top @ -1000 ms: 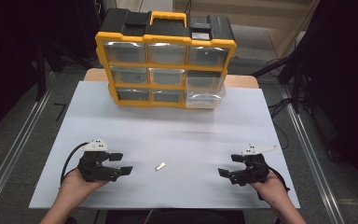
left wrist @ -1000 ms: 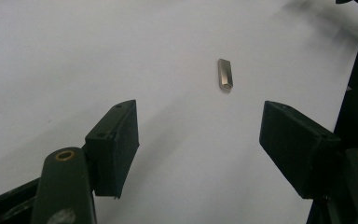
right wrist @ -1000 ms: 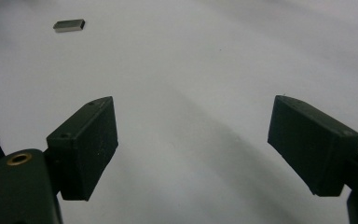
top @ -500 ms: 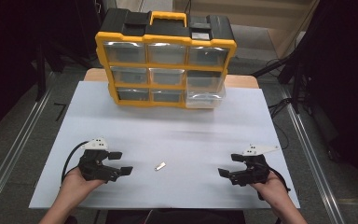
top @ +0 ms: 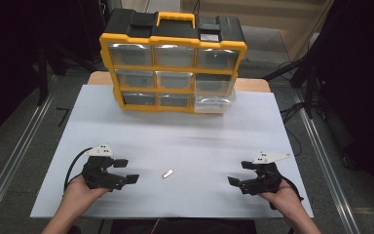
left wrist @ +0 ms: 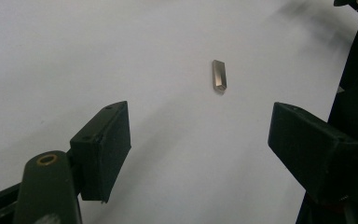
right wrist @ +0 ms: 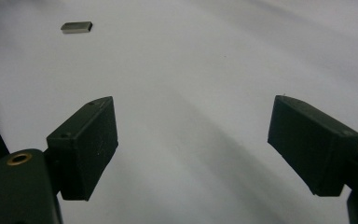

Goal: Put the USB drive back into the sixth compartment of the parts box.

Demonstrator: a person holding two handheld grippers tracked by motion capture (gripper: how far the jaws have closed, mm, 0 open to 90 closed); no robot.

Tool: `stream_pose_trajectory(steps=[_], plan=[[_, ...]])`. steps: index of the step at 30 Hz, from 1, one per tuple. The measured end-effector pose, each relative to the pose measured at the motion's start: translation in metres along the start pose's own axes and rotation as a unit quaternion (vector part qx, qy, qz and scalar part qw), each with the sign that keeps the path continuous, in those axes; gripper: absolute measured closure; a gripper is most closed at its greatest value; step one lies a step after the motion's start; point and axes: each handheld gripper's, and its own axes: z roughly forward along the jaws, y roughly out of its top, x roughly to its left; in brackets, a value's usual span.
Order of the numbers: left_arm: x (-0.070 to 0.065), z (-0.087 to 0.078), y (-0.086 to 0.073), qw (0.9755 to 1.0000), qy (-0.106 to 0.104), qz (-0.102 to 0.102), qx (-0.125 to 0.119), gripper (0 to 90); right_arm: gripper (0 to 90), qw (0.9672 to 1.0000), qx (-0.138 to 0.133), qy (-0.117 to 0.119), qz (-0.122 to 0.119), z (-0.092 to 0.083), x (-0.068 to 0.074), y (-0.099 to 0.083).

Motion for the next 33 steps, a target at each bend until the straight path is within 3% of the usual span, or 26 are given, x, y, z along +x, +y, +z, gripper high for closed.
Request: stream_pose_trajectory(steps=[20, 27, 31, 33], plan=[[-0.003, 0.002, 0.005, 1.0, -0.003, 0.007, 0.002, 22.5, 14.1, 0.9999, 0.002, 0.003, 0.01, -0.001, -0.002, 0.001], [-0.009, 0.012, 0.016, 0.9994, -0.023, 0.026, 0.004, 22.4, 14.1, 0.9999, 0.001, 0.0, 0.013, 0.0, -0.002, 0.001], [-0.01, 0.015, 0.024, 0.9991, -0.039, 0.019, -0.001, 22.3, 14.1, 0.9999, 0.001, -0.001, 0.014, 0.0, -0.003, 0.001], [-0.012, 0.018, 0.03, 0.9989, -0.035, 0.031, 0.006, 22.3, 14.1, 0.9999, 0.001, -0.001, 0.015, 0.0, -0.003, 0.001]])
